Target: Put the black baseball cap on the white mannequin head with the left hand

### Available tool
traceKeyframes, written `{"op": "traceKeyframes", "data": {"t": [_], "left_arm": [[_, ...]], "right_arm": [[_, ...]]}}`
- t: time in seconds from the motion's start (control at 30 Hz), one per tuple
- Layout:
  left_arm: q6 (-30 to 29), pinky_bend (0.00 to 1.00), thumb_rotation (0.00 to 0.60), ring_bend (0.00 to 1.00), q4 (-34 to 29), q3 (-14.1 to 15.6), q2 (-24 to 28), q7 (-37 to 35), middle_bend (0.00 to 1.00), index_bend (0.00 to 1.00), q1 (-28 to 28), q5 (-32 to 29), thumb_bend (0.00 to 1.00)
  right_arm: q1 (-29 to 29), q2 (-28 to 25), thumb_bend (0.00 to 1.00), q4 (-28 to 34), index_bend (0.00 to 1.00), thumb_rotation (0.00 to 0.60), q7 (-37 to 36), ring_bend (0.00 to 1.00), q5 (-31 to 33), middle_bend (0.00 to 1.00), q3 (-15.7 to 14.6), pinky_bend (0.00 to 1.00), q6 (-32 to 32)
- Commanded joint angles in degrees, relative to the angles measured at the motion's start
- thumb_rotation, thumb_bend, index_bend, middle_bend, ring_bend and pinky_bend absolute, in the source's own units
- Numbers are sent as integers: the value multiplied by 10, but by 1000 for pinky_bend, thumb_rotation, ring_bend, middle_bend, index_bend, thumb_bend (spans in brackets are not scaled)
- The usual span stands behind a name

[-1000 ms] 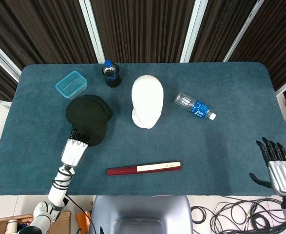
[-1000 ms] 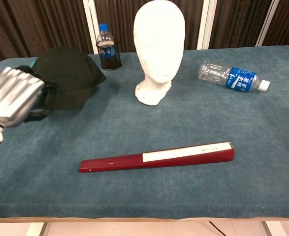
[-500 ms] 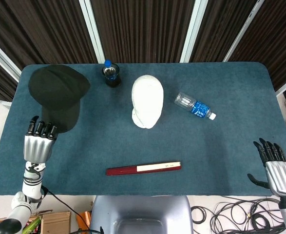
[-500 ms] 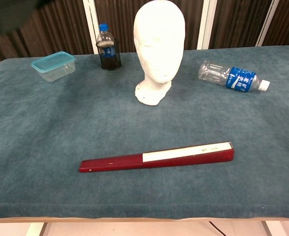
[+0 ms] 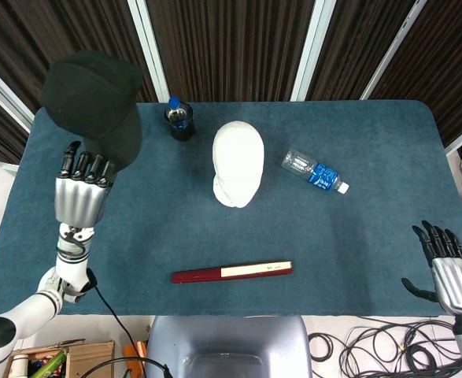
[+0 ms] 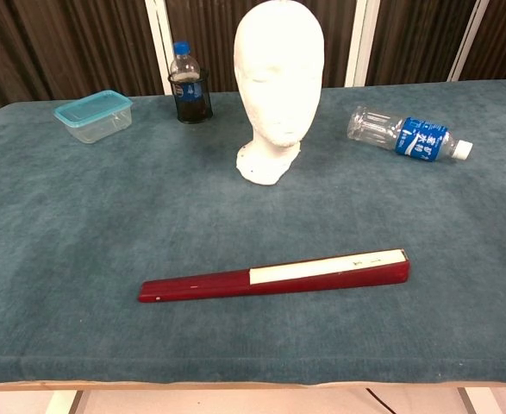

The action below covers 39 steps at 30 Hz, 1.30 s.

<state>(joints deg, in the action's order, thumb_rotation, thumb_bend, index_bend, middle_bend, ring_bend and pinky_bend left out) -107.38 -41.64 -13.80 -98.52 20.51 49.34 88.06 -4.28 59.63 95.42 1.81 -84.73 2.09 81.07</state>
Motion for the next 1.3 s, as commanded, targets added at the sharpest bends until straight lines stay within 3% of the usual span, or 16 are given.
{"op": "traceKeyframes", "data": {"t": [0.03,0.43,0.8,1.3], "left_arm": [[48,427,600,619,-42,-7,8,59,780,747,50,25,537],[107,428,600,619,-12,-3,-56,85,780,747,109,50,535],[154,425,600,618,78,16,-152,82,782,746,160,71,531],[181,399,600,619,157,35,-197,43,777,740,162,65,495]], "right_arm": [[1,-4,122,-1,0,600,-9,0,1,0,1,0,2],[4,-17,122,-6,0,600,-40,0,-1,0,2,0,6],[7,-29,122,-12,0,600,-76,0,-10,0,1,0,13],[15,-38,122,-18,0,600,-103,0,-22,0,-3,0,27]]}}
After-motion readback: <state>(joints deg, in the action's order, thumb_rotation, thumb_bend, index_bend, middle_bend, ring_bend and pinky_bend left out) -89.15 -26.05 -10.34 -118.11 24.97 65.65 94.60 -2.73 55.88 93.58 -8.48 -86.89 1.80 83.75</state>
